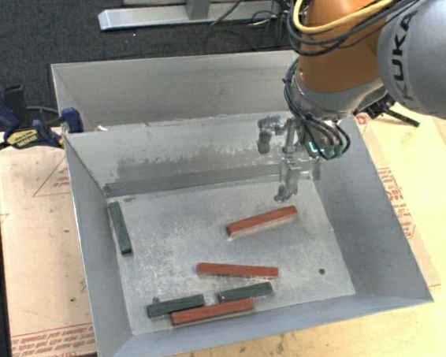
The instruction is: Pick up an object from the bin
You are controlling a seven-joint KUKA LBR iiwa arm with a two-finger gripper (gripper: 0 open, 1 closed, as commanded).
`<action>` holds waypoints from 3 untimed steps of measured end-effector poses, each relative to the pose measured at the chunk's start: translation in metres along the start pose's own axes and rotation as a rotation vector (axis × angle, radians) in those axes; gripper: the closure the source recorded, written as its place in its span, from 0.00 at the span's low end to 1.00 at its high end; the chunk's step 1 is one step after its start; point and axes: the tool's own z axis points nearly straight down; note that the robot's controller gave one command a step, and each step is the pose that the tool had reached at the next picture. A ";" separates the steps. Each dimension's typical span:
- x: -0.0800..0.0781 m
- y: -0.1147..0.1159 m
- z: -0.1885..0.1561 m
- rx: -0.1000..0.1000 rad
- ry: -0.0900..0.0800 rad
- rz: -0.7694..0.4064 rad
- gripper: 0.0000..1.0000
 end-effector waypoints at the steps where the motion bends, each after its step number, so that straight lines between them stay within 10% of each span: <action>1: 0.017 0.054 0.178 -0.001 0.000 -0.163 0.00; 2: 0.002 -0.015 0.173 0.003 -0.010 -0.111 0.00; 3: 0.002 -0.010 0.172 0.000 -0.009 -0.117 1.00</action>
Offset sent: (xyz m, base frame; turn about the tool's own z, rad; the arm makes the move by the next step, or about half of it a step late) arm -0.0157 0.0519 -0.1733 -0.1631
